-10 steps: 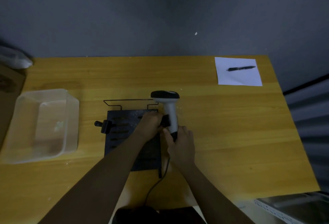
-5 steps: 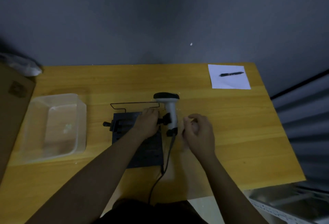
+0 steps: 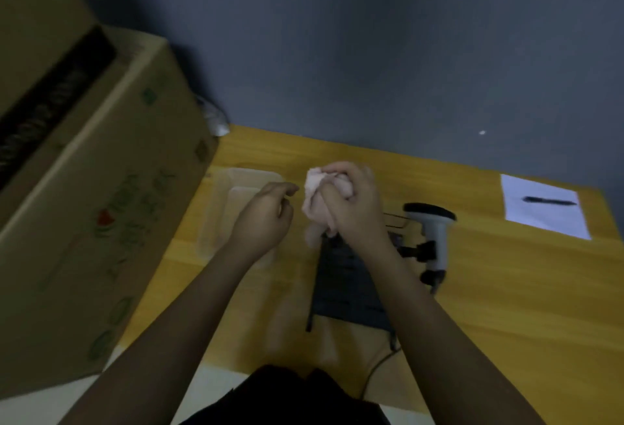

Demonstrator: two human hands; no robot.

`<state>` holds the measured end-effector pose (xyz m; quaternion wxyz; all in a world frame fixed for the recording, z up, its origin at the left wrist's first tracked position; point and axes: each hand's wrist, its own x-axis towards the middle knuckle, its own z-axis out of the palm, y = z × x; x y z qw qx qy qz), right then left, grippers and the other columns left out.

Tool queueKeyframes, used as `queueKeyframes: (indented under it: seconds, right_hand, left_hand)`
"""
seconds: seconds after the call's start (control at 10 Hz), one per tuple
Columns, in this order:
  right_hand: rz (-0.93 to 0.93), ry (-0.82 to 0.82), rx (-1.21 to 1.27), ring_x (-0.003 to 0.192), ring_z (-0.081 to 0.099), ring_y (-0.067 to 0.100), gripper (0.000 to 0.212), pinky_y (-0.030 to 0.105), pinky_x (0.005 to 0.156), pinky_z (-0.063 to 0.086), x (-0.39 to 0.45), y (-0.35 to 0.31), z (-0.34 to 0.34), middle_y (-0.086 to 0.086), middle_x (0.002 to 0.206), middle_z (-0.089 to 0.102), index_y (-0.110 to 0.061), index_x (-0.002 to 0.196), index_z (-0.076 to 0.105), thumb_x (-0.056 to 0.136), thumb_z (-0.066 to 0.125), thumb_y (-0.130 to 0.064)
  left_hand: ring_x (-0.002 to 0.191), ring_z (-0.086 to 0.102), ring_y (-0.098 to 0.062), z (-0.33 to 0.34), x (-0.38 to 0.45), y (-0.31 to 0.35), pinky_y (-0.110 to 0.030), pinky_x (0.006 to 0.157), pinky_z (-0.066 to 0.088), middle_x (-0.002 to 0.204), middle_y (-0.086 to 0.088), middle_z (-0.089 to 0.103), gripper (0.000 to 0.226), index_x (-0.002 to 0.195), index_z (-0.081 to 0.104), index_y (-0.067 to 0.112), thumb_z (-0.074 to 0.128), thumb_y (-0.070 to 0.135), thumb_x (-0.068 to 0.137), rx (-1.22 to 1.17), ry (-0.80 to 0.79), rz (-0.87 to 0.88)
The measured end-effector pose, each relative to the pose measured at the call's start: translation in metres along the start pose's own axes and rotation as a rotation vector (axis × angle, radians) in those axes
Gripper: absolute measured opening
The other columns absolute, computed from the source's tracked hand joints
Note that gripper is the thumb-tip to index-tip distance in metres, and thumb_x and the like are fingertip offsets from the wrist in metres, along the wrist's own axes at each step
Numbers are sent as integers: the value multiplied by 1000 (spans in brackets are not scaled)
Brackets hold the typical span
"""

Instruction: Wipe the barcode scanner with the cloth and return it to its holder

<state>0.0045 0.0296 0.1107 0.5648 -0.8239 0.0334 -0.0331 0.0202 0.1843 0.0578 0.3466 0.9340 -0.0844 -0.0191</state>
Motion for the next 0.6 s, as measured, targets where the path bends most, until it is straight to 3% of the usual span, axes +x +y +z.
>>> queueKeyframes:
  seconds: [0.1, 0.2, 0.3, 0.4, 0.5, 0.6]
  right_hand:
    - [0, -85, 59, 86, 48, 0, 16, 8, 68, 38, 17, -12, 62, 5, 104, 47, -23, 91, 62, 82, 50, -17]
    - [7, -101, 98, 84, 47, -1, 21, 2, 68, 37, 29, -13, 116, 7, 105, 46, -19, 92, 62, 87, 47, -6]
    - [3, -98, 29, 93, 51, 11, 23, 17, 83, 44, 41, 5, 157, 6, 109, 47, -24, 96, 61, 84, 46, -11]
    - [155, -351, -264, 121, 46, 28, 34, 40, 96, 42, 46, 31, 177, 13, 137, 43, -23, 124, 52, 91, 45, -23]
    - [258, -465, -405, 142, 21, 33, 43, 46, 111, 28, 39, 42, 172, 10, 158, 12, -21, 140, 37, 97, 36, -27]
    - [158, -298, -244, 143, 18, 25, 37, 29, 108, 27, 26, 35, 142, 10, 155, 17, -15, 133, 46, 97, 41, -15]
  left_hand:
    - [106, 60, -28, -41, -7, -40, -33, 82, 47, 123, -11, 60, 34, 121, 56, 12, 42, 9, 90, 59, 48, -137]
    - [105, 61, -28, -69, -15, -70, -34, 81, 49, 122, -9, 62, 34, 121, 56, 17, 42, 12, 90, 84, 44, -235]
    - [104, 61, -30, -85, -21, -91, -41, 83, 52, 126, -11, 57, 35, 125, 53, 17, 42, 16, 92, 106, 48, -275]
    - [106, 59, -29, -92, -24, -103, -43, 85, 52, 134, -12, 48, 38, 131, 46, 16, 40, 19, 94, 113, 51, -293]
    - [106, 58, -31, -94, -23, -109, -44, 85, 51, 136, -12, 43, 40, 134, 43, 16, 40, 19, 94, 96, 30, -277]
    - [107, 58, -30, -94, -22, -106, -42, 87, 50, 138, -11, 43, 40, 134, 44, 15, 41, 17, 94, 46, 5, -258]
